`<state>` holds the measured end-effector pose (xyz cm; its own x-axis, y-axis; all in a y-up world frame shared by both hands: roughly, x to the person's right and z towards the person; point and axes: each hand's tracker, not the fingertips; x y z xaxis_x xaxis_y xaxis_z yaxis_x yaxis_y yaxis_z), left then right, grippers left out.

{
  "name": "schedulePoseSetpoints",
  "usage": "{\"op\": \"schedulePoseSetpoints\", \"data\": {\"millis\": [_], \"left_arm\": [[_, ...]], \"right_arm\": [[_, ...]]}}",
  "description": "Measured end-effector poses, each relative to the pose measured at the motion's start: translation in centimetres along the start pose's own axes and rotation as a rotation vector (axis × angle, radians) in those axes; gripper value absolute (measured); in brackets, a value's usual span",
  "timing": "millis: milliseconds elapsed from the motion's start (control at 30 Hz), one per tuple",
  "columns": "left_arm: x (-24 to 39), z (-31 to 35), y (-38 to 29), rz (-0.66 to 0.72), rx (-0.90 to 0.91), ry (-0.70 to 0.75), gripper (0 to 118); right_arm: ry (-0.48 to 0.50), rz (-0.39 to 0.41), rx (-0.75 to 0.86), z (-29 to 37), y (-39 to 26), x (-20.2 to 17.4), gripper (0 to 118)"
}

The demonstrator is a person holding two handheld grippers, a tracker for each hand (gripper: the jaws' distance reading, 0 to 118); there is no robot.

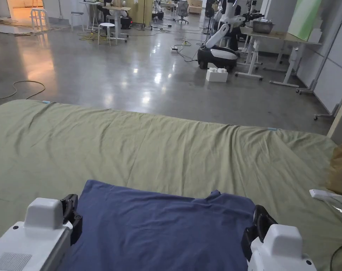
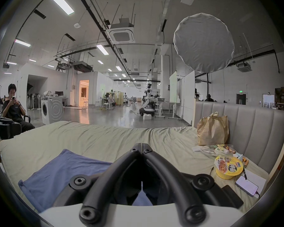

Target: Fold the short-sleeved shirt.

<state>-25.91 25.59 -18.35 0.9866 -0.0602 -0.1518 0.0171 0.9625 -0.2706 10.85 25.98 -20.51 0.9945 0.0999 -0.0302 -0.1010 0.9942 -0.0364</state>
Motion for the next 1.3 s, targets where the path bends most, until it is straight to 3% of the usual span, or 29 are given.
{"op": "schedulePoseSetpoints", "data": {"millis": [400,433,533,567,733,867,933,1033,1067,1133,1167,1233,1300], "left_arm": [[-8.4,0.0,-7.5,0.079,-0.604,-0.006,4],[-8.9,-0.1,-8.2,0.087,-0.638,0.007,13],[-9.6,-0.9,-10.0,0.095,-0.69,0.047,59],[-9.8,-1.7,-10.9,0.091,-0.716,0.065,63],[-9.8,-4.9,-15.0,0.042,-0.861,0.098,63],[-9.7,-4.5,-14.3,0.033,-0.825,0.089,60],[-9.6,-4.2,-14.2,0.007,-0.828,0.058,46],[-9.1,-4.3,-14.0,0.022,-0.83,-0.001,13],[-8.9,-4.3,-14.1,0.05,-0.836,-0.035,7],[-8.8,-4.2,-14.1,0.037,-0.832,-0.009,7],[-8.7,-4.0,-14.0,0.028,-0.829,-0.013,7],[-8.8,-3.9,-13.7,0.008,-0.831,-0.022,7],[-8.7,-3.5,-13.1,-0.003,-0.822,-0.025,7]], "right_arm": [[0.036,-0.019,-0.143,-0.9,-2.7,0.3,0],[0.039,-0.019,-0.151,-1.0,-2.9,0.3,0],[0.052,-0.025,-0.173,-1.1,-3.6,0.2,0],[0.058,-0.034,-0.183,-1.1,-3.8,0.1,0],[0.064,-0.045,-0.234,-1.1,-4.5,0.3,0],[0.06,-0.056,-0.252,-0.6,-4.6,1.5,0],[0.043,-0.061,-0.271,-0.5,-4.6,2.2,0],[0.008,-0.048,-0.311,-0.4,-4.9,3.6,1],[-0.004,-0.043,-0.339,-0.3,-4.9,4.2,2],[-0.023,-0.032,-0.415,-0.1,-5.1,5.4,17],[-0.012,-0.05,-0.46,0.0,-5.3,6.1,36],[0.027,-0.094,-0.554,0.2,-5.7,7.8,57],[0.026,-0.078,-0.649,0.8,-6.4,9.2,67]]}}
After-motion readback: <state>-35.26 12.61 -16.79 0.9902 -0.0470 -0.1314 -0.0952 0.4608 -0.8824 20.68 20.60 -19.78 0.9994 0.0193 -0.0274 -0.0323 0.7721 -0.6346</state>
